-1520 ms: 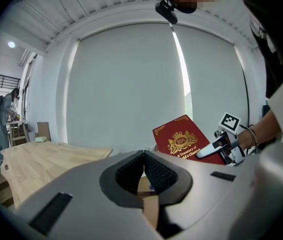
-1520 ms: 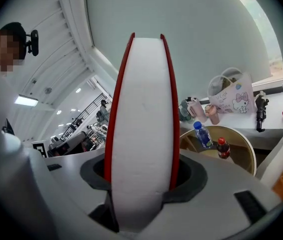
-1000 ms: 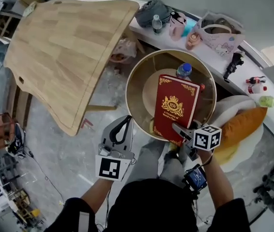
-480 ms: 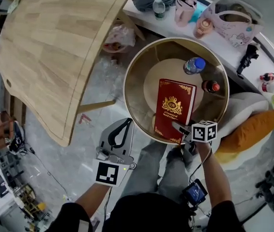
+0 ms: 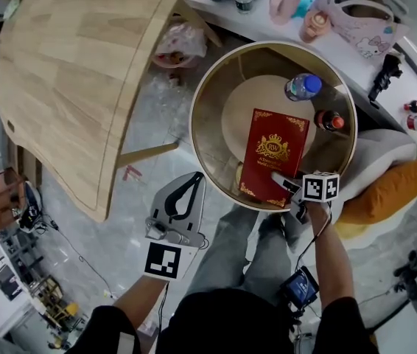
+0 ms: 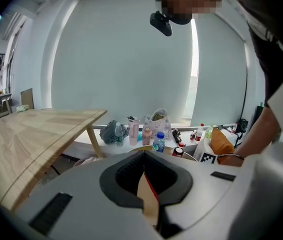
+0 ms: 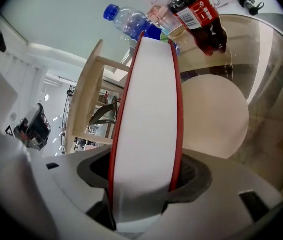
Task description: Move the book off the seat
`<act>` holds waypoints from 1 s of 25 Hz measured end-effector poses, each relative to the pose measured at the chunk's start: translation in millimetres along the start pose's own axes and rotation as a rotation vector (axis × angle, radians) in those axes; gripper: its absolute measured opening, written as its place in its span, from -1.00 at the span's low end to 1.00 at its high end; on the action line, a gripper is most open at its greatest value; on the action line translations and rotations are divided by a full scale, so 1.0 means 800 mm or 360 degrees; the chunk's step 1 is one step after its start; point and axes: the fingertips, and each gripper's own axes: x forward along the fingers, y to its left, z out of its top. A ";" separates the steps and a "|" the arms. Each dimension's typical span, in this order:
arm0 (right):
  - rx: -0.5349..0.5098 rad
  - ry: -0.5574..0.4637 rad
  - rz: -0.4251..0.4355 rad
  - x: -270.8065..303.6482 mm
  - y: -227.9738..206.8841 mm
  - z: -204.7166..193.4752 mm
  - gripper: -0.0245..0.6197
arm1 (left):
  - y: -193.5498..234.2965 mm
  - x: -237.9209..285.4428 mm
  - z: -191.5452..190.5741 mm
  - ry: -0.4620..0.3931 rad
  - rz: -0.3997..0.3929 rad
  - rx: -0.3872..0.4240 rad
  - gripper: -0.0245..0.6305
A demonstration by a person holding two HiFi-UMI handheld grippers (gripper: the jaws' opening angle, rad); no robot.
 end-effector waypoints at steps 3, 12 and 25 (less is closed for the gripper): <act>-0.0040 -0.0014 -0.0103 -0.004 -0.018 0.001 0.06 | -0.003 0.001 -0.002 0.0006 -0.0012 0.0006 -0.89; -0.0102 -0.0046 -0.0275 -0.017 -0.044 0.002 0.19 | -0.013 0.007 0.008 -0.0005 -0.0045 0.0038 -0.89; -0.0263 -0.0118 -0.0424 -0.063 -0.053 0.010 0.20 | -0.029 -0.016 0.019 -0.0045 0.0013 0.0054 -0.89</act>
